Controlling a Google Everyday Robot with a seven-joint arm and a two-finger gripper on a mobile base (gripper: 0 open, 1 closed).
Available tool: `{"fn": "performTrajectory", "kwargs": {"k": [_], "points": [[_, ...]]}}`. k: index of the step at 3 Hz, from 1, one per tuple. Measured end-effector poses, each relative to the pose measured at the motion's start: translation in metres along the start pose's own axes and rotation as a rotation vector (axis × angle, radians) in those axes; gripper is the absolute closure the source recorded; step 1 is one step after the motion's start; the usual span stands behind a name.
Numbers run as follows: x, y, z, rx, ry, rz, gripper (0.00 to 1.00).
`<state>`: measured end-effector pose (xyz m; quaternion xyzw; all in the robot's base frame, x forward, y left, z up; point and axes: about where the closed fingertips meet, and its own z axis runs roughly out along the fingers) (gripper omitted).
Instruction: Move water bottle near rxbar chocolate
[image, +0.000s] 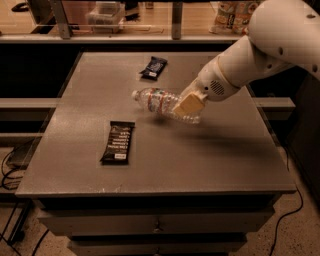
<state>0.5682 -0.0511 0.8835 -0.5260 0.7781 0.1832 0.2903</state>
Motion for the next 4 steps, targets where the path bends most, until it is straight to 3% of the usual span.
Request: {"fn": "performTrajectory", "kwargs": {"k": [1,2,3,4], "points": [[-0.007,0.039,0.016,-0.097,-0.024,0.005,0.67],[-0.019,0.062,0.017,-0.143,-0.061,-0.005,0.36],[-0.021,0.07,0.016,-0.159,-0.08,0.001,0.12],[-0.023,0.072,0.016,-0.16,-0.079,-0.003,0.0]]}}
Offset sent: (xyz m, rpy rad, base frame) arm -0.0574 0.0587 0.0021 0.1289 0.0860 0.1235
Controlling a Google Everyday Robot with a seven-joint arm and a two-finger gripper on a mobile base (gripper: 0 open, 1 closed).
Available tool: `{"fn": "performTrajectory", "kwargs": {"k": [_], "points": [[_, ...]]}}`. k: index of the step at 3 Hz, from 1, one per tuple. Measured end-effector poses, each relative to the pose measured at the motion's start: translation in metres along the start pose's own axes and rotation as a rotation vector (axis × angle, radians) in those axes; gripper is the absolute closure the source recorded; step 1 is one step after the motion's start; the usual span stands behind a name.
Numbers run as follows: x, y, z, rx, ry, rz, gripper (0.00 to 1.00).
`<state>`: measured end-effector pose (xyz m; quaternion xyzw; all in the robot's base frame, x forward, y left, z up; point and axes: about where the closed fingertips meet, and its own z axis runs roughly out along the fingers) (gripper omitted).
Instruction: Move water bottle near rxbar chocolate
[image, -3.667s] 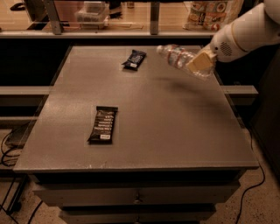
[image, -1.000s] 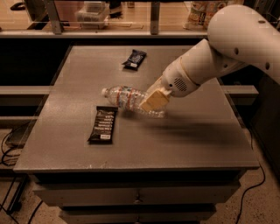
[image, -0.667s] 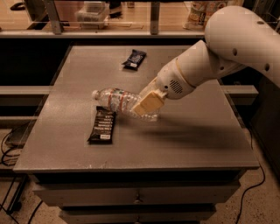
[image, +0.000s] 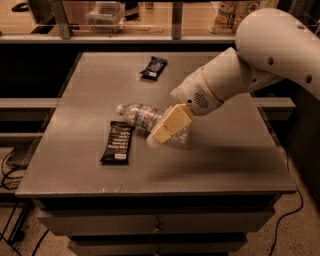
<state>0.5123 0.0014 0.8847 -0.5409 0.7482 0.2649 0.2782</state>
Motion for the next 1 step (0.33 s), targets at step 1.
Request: {"fn": "performTrajectory", "kwargs": {"k": [1], "points": [[0.0,0.0001,0.0,0.0,0.0,0.0,0.0]]}}
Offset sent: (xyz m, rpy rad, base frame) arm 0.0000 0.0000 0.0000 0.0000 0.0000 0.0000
